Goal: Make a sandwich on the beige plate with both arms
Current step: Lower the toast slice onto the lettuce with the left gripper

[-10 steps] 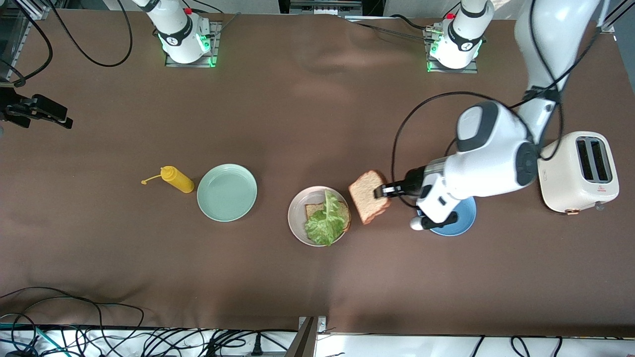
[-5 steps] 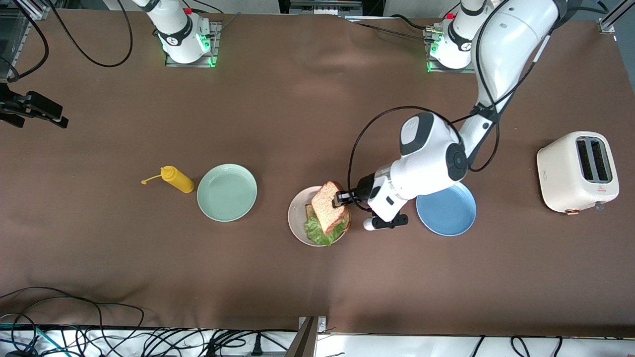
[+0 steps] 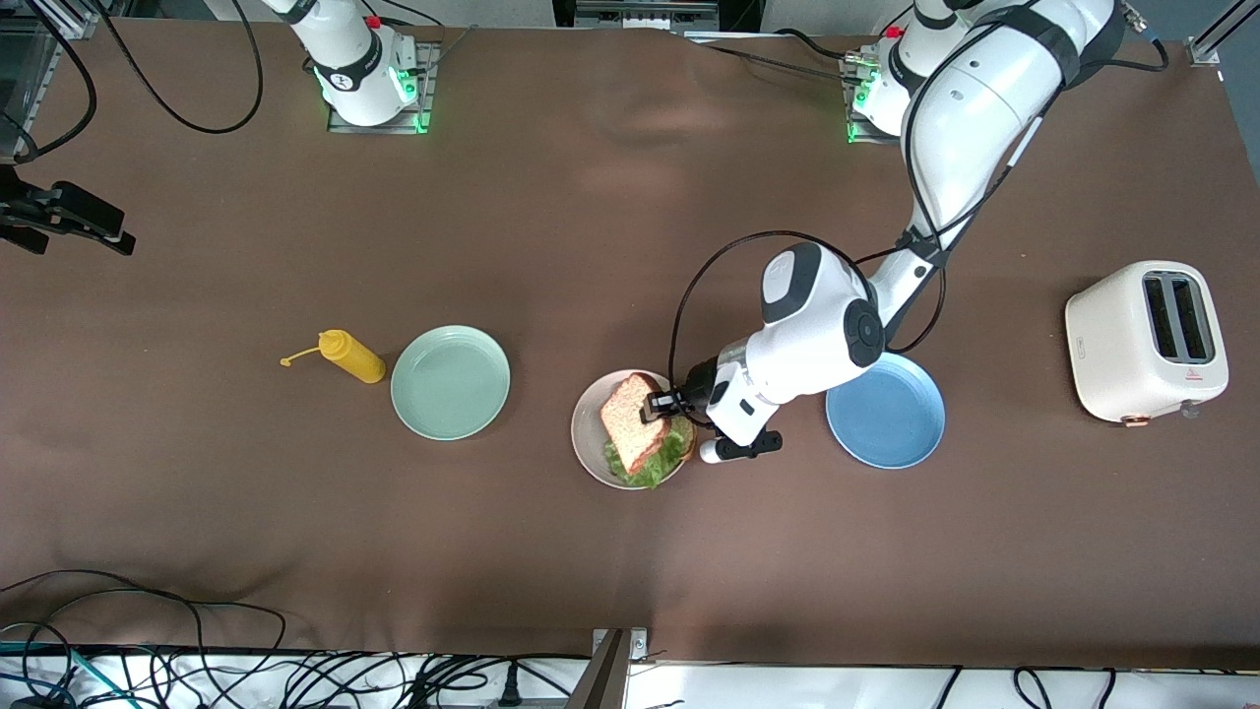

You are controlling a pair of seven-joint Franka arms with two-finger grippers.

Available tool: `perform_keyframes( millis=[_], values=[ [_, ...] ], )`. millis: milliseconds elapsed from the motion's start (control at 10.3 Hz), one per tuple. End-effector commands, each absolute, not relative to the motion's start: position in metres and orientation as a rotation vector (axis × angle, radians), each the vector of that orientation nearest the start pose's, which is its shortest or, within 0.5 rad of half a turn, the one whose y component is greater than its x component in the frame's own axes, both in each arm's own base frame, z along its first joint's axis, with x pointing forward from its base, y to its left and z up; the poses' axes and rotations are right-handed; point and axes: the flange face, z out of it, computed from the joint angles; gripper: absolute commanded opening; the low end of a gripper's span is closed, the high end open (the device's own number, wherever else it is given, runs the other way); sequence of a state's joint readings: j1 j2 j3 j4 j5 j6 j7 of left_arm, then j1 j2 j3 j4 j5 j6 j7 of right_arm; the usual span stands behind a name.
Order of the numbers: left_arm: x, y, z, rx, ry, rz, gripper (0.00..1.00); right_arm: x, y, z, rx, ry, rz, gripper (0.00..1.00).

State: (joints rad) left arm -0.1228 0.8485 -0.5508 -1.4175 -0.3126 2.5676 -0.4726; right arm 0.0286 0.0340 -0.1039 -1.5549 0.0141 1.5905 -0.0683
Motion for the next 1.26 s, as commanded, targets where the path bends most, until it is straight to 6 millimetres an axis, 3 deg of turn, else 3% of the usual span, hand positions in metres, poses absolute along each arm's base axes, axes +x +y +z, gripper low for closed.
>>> perform_keyframes(
  millis=[0, 193, 676, 773, 966, 1063, 1160],
  values=[
    [0.661, -0.395, 0.272, 2.384, 0.376, 0.018, 0.00, 0.564, -0.039, 0.622, -3.116, -0.005, -0.011, 1.00],
    [0.657, -0.405, 0.255, 2.372, 0.398, 0.026, 0.00, 0.563, -0.038, 0.622, -3.116, 0.014, -0.003, 1.00],
    [0.654, -0.413, 0.251, 2.362, 0.431, 0.005, 0.00, 0.561, -0.039, 0.625, -3.115, 0.004, -0.006, 1.00],
    [0.653, -0.412, 0.247, 2.376, 0.404, 0.014, 0.32, 0.561, -0.041, 0.623, -3.115, 0.012, -0.003, 1.00],
    [0.659, -0.402, 0.243, 2.396, 0.390, 0.041, 0.83, 0.560, -0.045, 0.627, -3.117, 0.026, -0.013, 1.00],
    [0.661, -0.399, 0.241, 2.406, 0.366, 0.056, 0.96, 0.560, -0.048, 0.627, -3.117, 0.019, -0.015, 1.00],
    [0.665, -0.393, 0.240, 2.413, 0.362, 0.070, 1.00, 0.559, -0.050, 0.628, -3.117, 0.026, -0.018, 1.00]
  ],
)
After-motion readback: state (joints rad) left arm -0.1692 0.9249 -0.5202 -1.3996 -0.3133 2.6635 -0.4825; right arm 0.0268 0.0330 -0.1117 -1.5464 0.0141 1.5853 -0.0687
